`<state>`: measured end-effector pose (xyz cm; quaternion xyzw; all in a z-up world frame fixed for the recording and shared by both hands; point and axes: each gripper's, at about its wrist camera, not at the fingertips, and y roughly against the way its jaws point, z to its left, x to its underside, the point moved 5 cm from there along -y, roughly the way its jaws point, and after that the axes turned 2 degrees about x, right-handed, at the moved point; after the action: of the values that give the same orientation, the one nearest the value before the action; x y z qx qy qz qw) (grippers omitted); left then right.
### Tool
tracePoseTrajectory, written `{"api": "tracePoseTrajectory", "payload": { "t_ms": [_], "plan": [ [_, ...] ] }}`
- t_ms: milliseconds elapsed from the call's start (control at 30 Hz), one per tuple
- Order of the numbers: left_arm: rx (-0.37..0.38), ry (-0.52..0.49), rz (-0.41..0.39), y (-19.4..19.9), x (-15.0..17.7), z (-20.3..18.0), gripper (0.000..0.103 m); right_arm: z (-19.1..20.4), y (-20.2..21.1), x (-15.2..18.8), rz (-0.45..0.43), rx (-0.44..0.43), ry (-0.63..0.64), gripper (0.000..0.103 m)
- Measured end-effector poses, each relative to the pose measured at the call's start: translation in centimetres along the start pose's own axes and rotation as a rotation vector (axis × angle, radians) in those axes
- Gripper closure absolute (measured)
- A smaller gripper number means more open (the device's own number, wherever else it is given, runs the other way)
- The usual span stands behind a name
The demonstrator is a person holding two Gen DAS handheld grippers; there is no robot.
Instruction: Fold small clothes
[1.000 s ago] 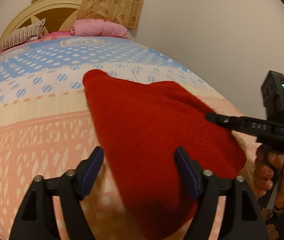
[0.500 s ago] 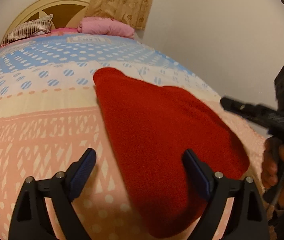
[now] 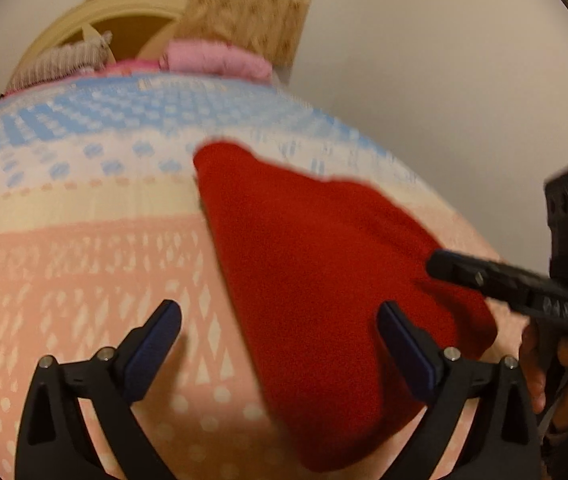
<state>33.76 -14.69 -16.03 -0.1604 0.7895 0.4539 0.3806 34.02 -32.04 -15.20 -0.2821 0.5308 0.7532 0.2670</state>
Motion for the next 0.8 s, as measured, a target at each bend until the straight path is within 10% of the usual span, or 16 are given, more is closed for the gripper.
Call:
{"api": "tracePoseTrajectory", "payload": {
  "t_ms": [633, 800],
  "plan": [
    [-0.042, -0.017, 0.114, -3.2, 0.2, -0.2, 0.000, -3.1, -0.9, 2.0, 0.018, 0.045, -0.014, 0.064],
    [0.010, 0.025, 0.142, -4.1, 1.1, 0.4, 0.000, -4.2, 0.4, -0.3, -0.008, -0.009, -0.053, 0.050]
  ]
}}
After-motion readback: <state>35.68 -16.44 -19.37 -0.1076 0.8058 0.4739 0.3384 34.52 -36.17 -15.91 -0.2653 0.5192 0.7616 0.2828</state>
